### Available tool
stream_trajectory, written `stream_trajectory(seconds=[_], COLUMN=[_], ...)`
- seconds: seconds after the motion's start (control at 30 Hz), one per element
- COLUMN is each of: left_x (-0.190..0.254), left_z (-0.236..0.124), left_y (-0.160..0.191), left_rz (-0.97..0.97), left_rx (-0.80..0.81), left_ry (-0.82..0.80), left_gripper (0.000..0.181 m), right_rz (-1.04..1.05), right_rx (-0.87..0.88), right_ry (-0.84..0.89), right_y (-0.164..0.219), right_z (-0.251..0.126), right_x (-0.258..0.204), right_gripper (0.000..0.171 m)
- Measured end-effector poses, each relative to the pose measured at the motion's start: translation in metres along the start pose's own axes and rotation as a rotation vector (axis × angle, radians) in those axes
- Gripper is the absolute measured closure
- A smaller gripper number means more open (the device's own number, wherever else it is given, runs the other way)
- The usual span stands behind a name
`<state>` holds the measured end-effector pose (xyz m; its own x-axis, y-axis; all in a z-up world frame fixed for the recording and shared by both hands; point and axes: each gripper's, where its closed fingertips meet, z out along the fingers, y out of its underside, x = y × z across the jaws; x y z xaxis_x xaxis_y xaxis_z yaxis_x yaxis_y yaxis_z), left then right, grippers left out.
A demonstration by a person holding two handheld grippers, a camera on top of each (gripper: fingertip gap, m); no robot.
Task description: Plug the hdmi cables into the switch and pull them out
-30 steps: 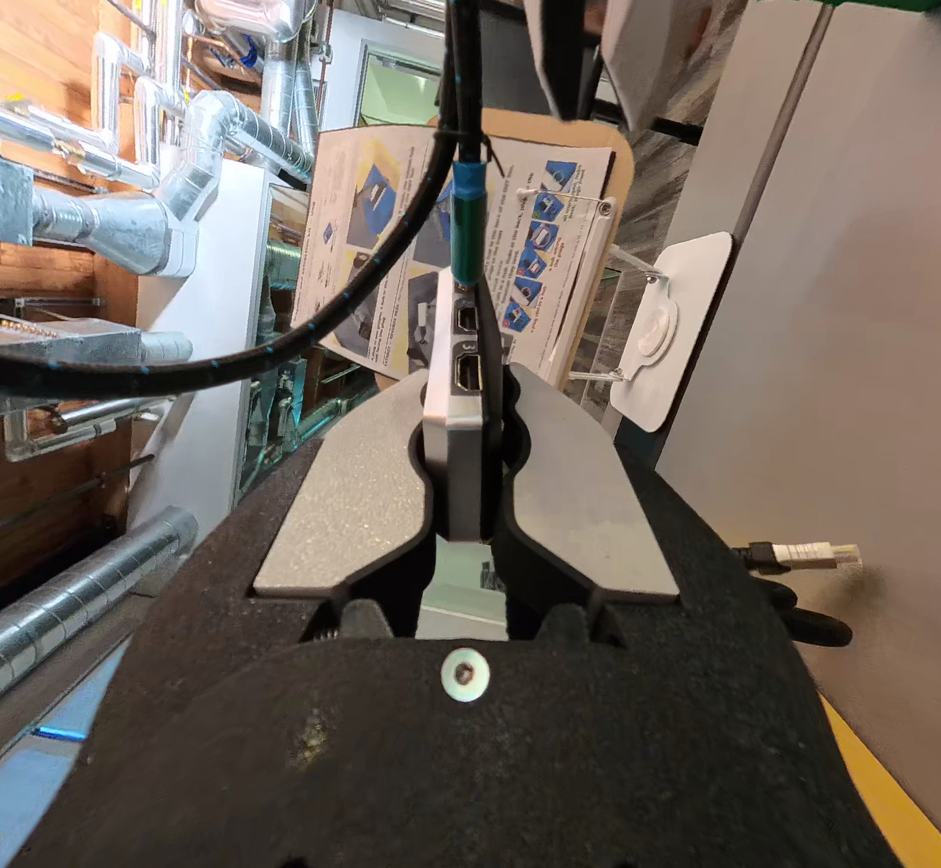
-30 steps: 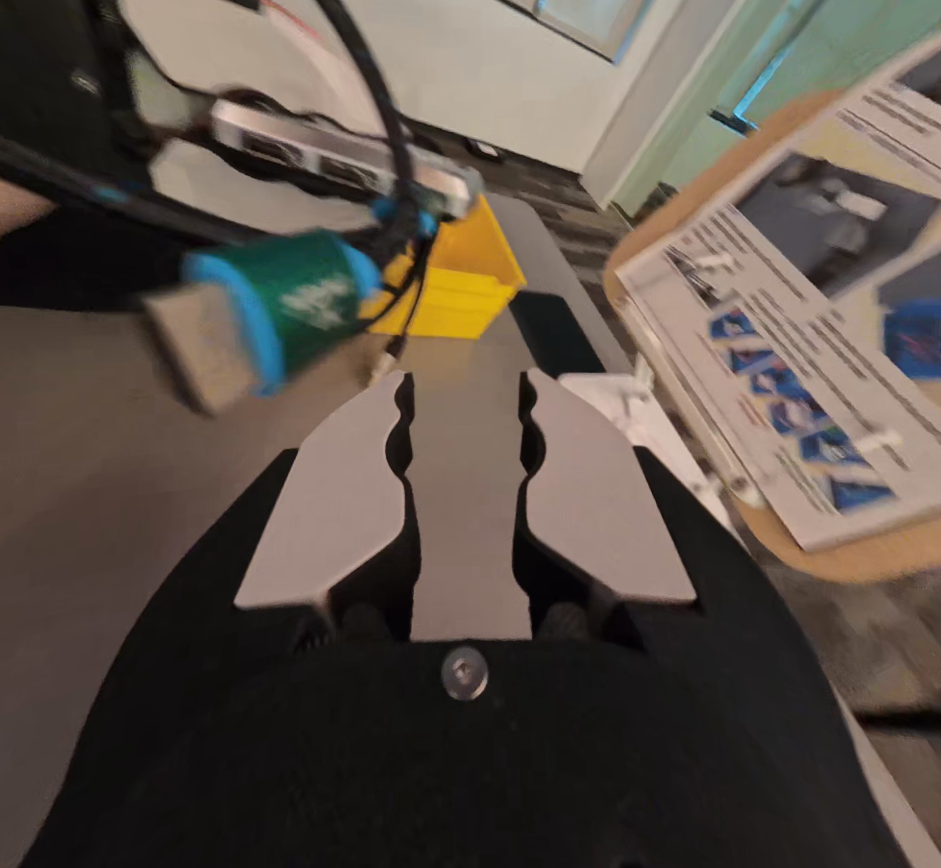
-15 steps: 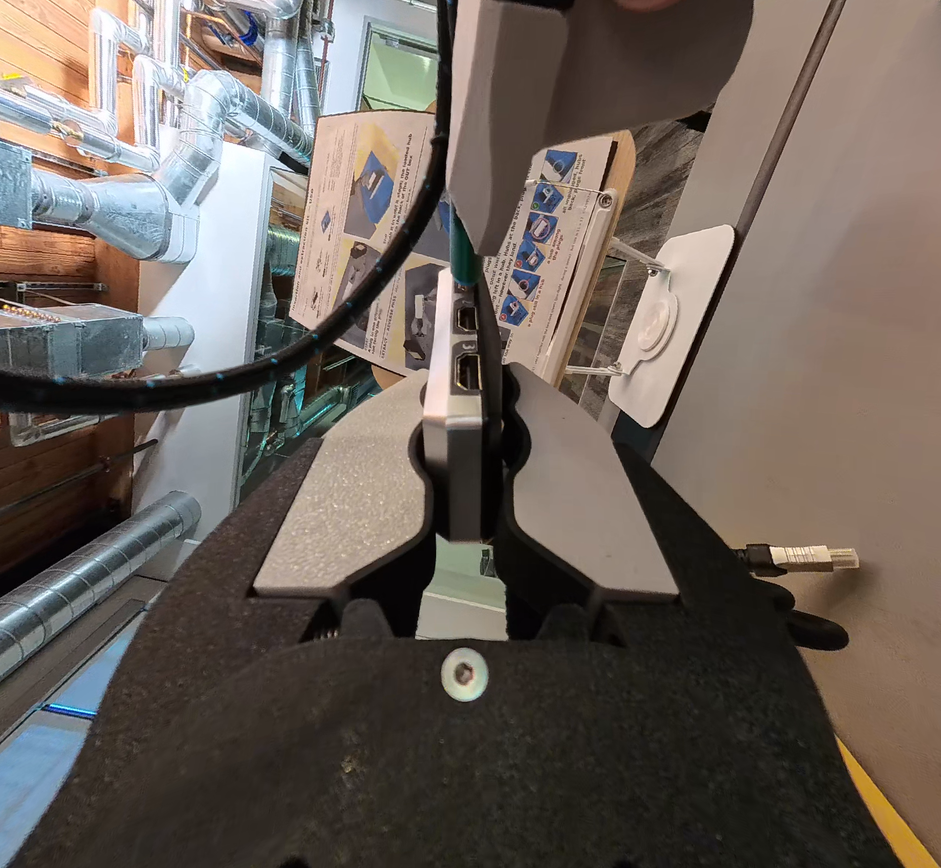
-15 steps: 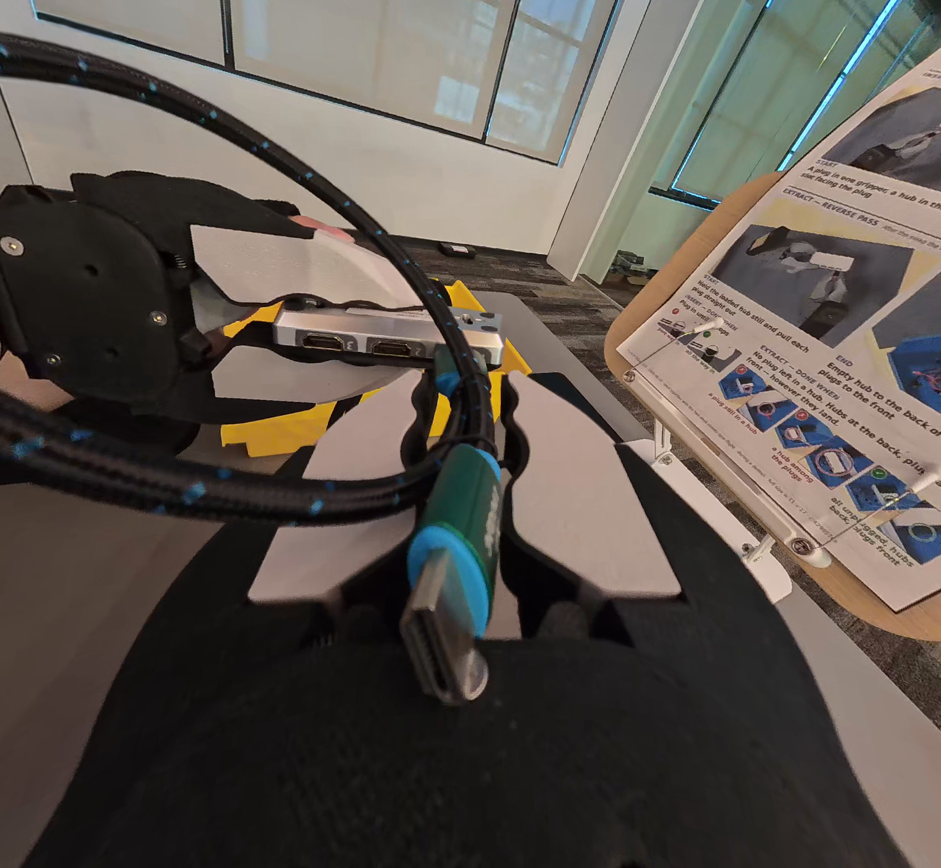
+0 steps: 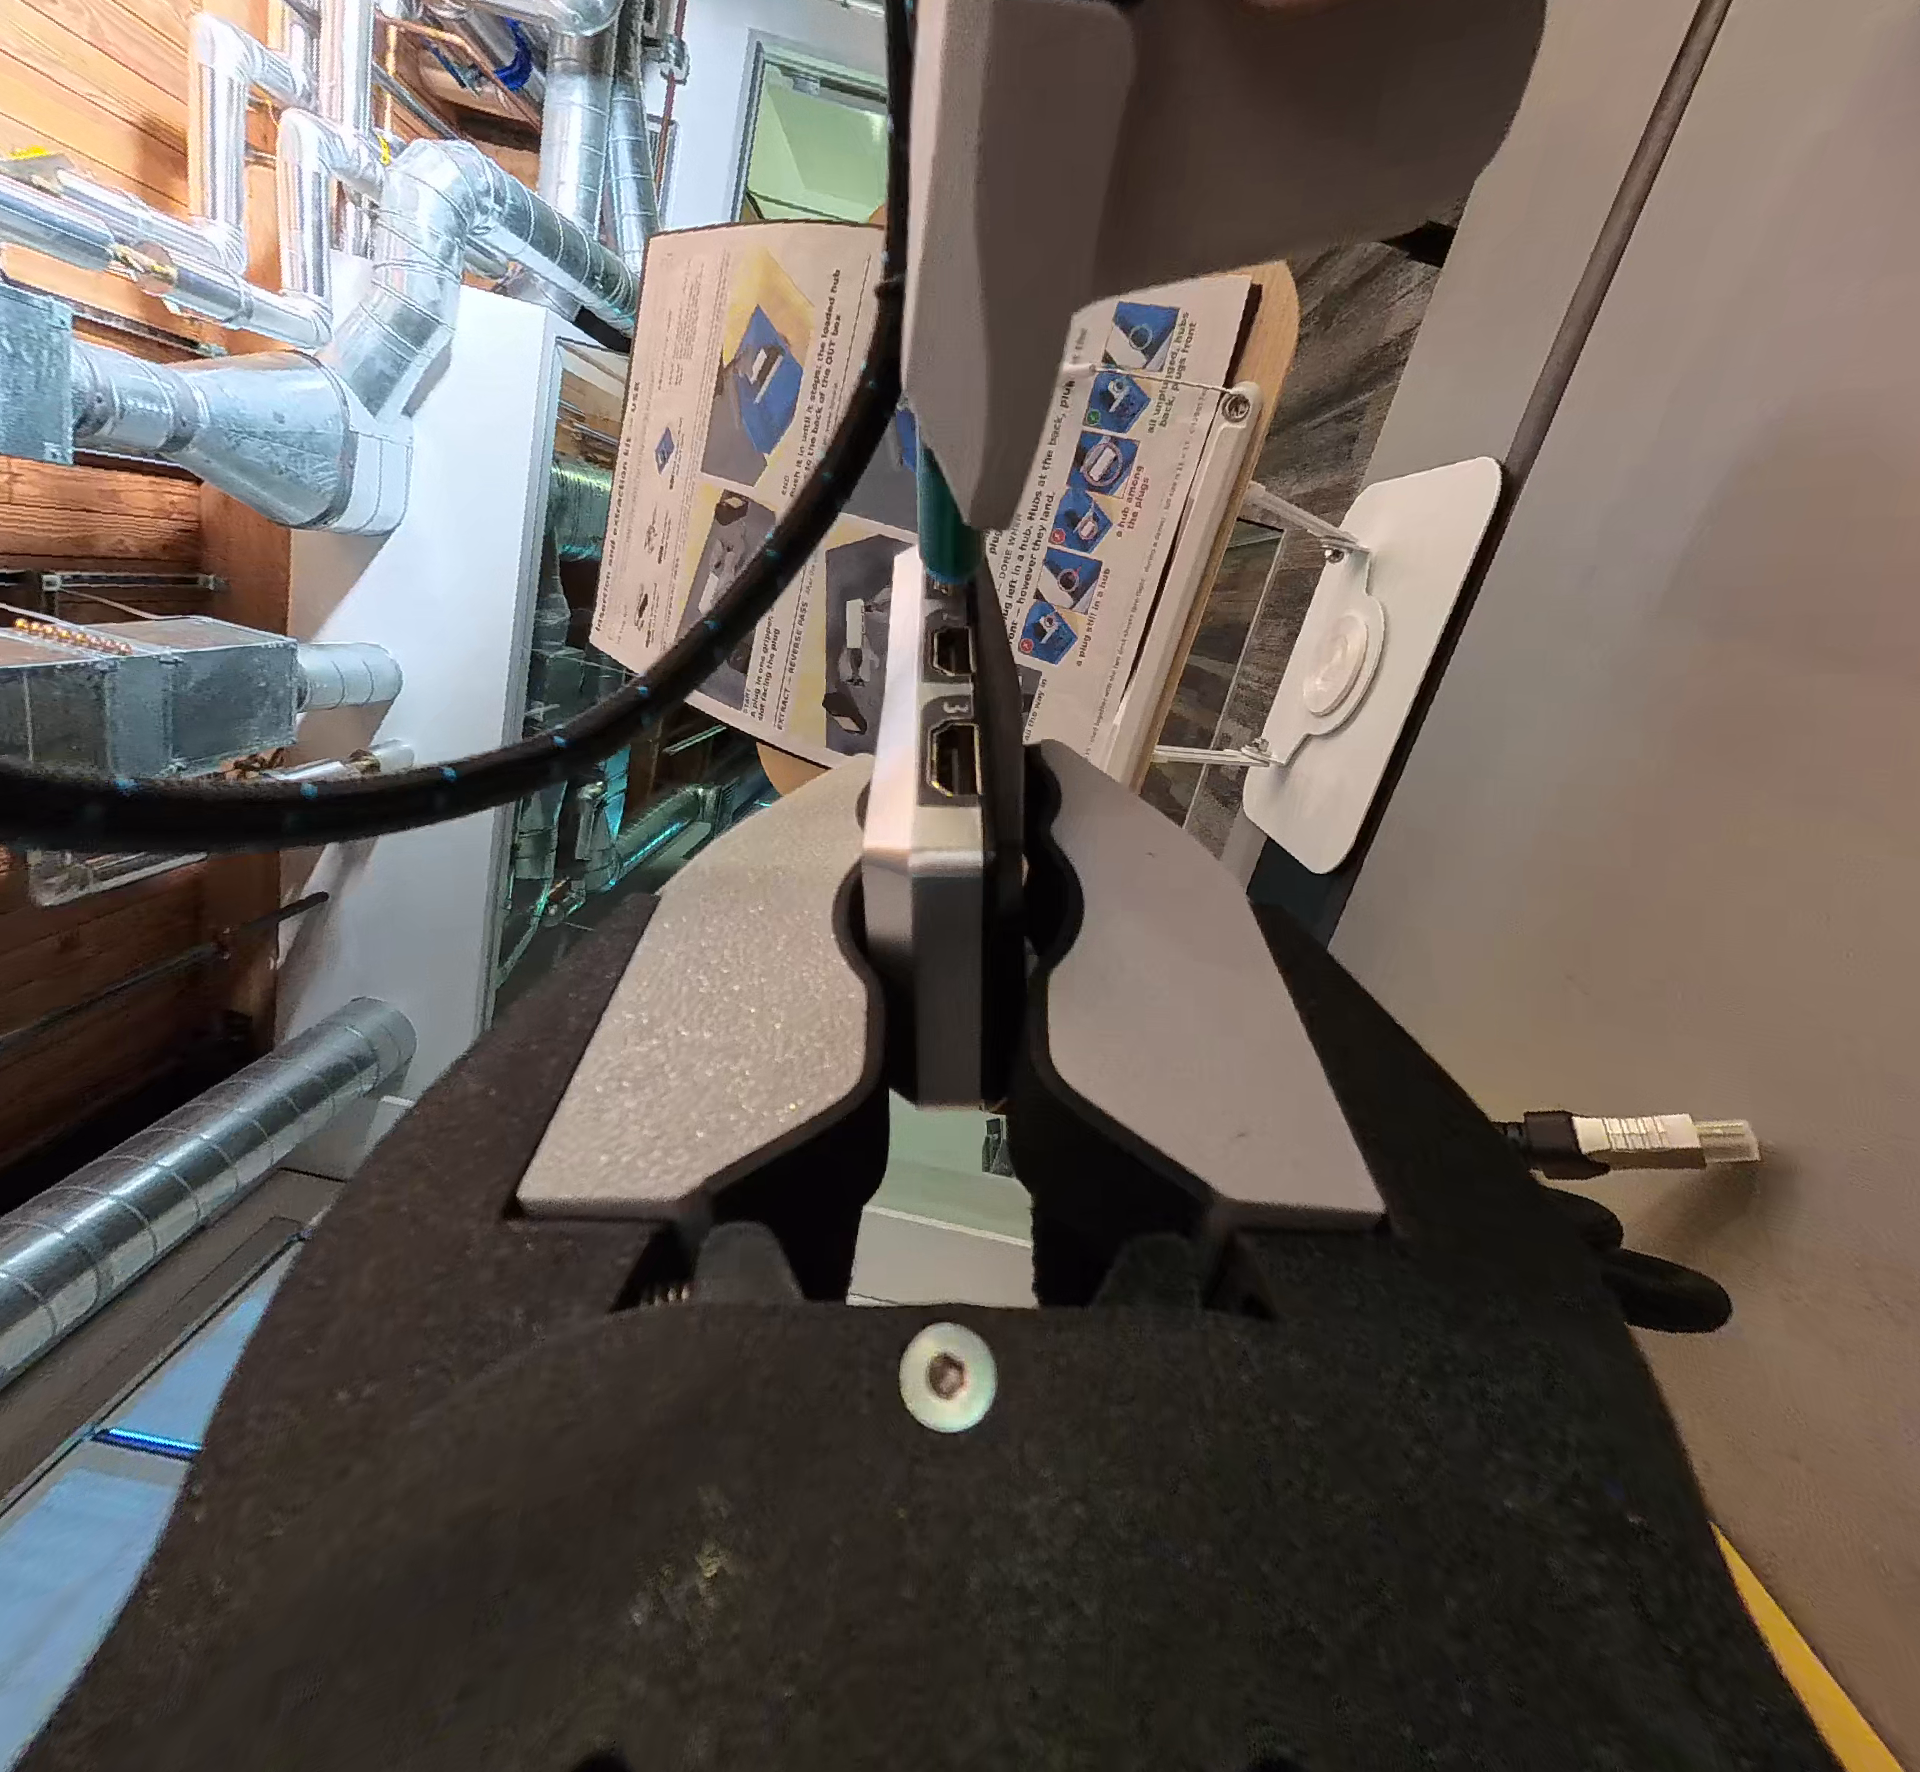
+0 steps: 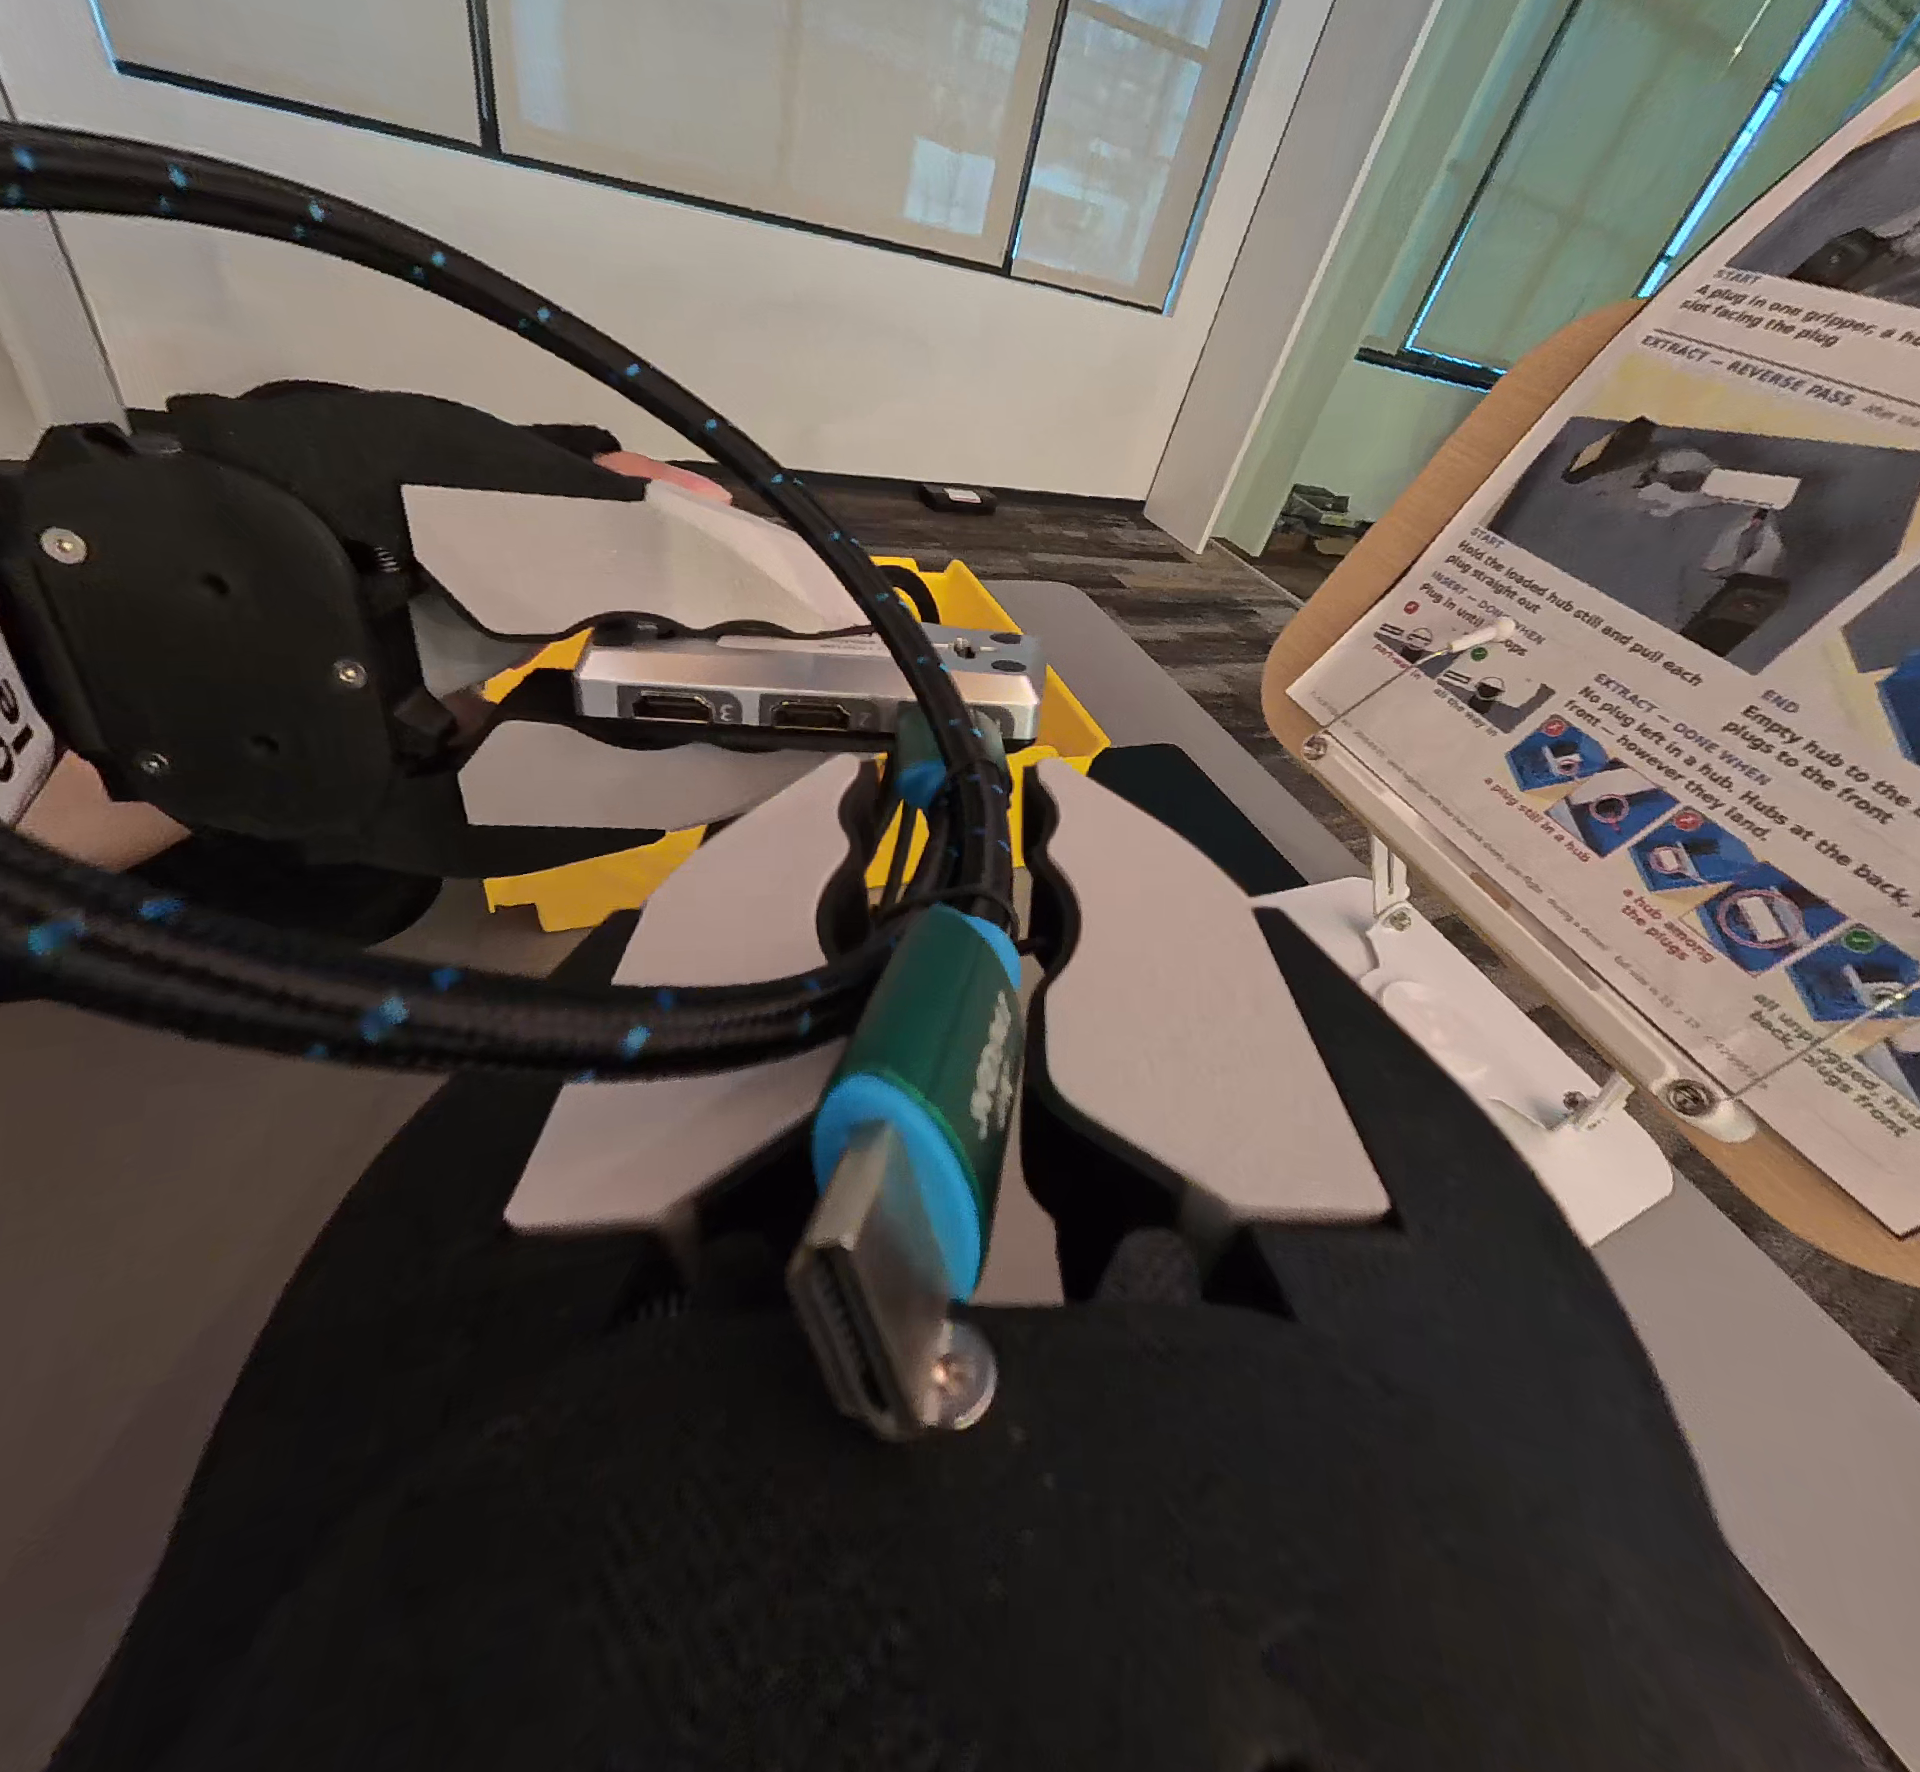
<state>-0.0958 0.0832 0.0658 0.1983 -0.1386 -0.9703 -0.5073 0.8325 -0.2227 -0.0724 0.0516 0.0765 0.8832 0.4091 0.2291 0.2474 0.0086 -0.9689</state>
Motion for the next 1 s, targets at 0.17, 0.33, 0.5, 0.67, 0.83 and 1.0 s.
stream_trajectory(seconds=[0.17, 0.33, 0.5, 0.67, 0.83, 1.0], left_x=[0.0009, 0.0018, 0.0031, 0.0038, 0.0047, 0.0054], left_z=[0.0003, 0.0006, 0.0005, 0.0003, 0.0004, 0.0001], left_y=[0.0007, 0.0012, 0.0007, 0.0004, 0.0003, -0.0001], left_rz=[-0.002, -0.004, -0.001, -0.007, 0.003, 0.002], left_rx=[-0.004, -0.005, -0.001, -0.001, -0.001, 0.001], left_ry=[0.002, 0.008, 0.015, 0.025, 0.029, 0.033], left_gripper=[0.159, 0.159, 0.158, 0.159, 0.158, 0.158], right_rz=[0.016, 0.011, 0.021, 0.051, 0.103, 0.114], right_rx=[0.016, 0.019, 0.013, 0.022, -0.026, -0.053], right_ry=[-0.002, 0.021, 0.017, -0.008, -0.059, -0.016], right_y=[-0.0005, -0.0001, 0.0006, -0.0005, 0.0025, 0.0034], right_z=[0.0009, 0.0014, 0.0012, 0.0011, 0.0002, 0.0001], right_x=[-0.0006, 0.0014, 0.0009, -0.0008, -0.0054, -0.0026], right_gripper=[0.148, 0.151, 0.151, 0.147, 0.140, 0.140])
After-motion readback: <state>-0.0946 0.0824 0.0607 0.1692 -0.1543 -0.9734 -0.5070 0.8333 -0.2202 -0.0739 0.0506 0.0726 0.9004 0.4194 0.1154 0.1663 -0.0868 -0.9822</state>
